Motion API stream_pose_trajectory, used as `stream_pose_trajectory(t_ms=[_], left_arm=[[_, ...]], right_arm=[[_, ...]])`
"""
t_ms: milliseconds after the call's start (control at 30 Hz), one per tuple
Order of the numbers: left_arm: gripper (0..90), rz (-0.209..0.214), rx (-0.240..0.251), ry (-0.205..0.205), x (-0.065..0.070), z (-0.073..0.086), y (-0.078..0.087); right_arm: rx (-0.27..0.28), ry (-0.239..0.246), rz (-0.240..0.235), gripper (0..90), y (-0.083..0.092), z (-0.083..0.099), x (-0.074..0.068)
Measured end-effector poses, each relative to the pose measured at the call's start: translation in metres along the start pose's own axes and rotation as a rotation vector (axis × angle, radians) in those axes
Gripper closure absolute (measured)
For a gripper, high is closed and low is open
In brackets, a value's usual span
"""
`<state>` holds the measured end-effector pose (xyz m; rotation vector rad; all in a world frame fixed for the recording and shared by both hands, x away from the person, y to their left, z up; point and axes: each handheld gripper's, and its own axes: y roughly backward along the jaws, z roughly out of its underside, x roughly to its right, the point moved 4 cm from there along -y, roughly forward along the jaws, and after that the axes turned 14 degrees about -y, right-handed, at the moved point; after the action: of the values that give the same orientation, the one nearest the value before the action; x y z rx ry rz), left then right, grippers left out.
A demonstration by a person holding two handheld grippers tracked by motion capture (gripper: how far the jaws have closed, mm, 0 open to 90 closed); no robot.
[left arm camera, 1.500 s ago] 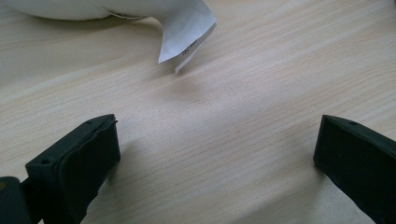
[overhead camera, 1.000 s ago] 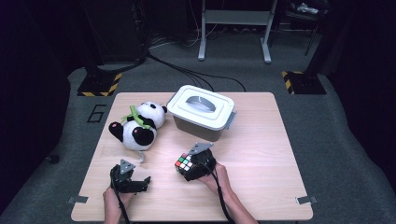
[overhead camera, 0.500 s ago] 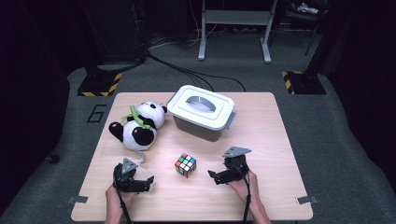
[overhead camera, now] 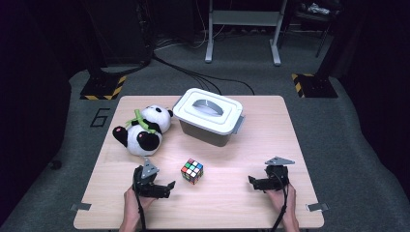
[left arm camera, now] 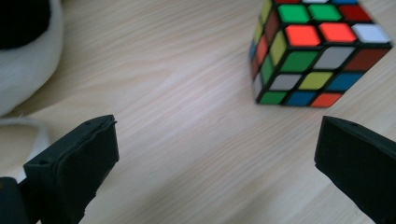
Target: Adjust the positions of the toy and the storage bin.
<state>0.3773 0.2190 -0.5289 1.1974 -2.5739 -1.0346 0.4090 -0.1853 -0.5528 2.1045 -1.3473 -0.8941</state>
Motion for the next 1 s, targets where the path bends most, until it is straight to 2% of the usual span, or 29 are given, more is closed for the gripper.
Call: stream_pose_trajectory(t_ms=[133, 267, 400, 533, 733, 833, 867, 1000], left_arm=[[0.0, 0.027, 0.026, -0.024, 0.010, -0.016, -0.006], [0.0, 0.038, 0.055, -0.039, 0.017, -0.031, -0.013], [0.0, 0.062, 0.083, -0.050, 0.024, -0.044, -0.017], [0.0, 0.075, 0.081, -0.070, 0.032, -0.055, -0.025], [0.0, 0.087, 0.066, -0.055, 0.033, -0.060, -0.039], [0.0, 0.093, 0.050, -0.061, 0.035, -0.060, -0.045], [0.0, 0.083, 0.056, -0.059, 0.037, -0.060, -0.046], [0.0, 0.085, 0.057, -0.067, 0.036, -0.060, -0.051]], right_arm=[[0.010, 0.009, 0.028, 0.0, 0.001, 0.001, 0.005], [0.010, 0.063, 0.080, 0.0, -0.001, 0.004, 0.001], [0.013, 0.059, 0.079, 0.0, -0.001, 0.004, 0.001], [0.014, 0.060, 0.078, 0.0, -0.001, 0.004, 0.002], [0.016, 0.058, 0.077, 0.0, -0.001, 0.004, 0.002], [0.015, 0.060, 0.077, 0.0, -0.001, 0.004, 0.002], [0.015, 0.060, 0.077, 0.0, -0.001, 0.004, 0.002], [0.015, 0.054, 0.079, 0.0, -0.001, 0.004, 0.002]])
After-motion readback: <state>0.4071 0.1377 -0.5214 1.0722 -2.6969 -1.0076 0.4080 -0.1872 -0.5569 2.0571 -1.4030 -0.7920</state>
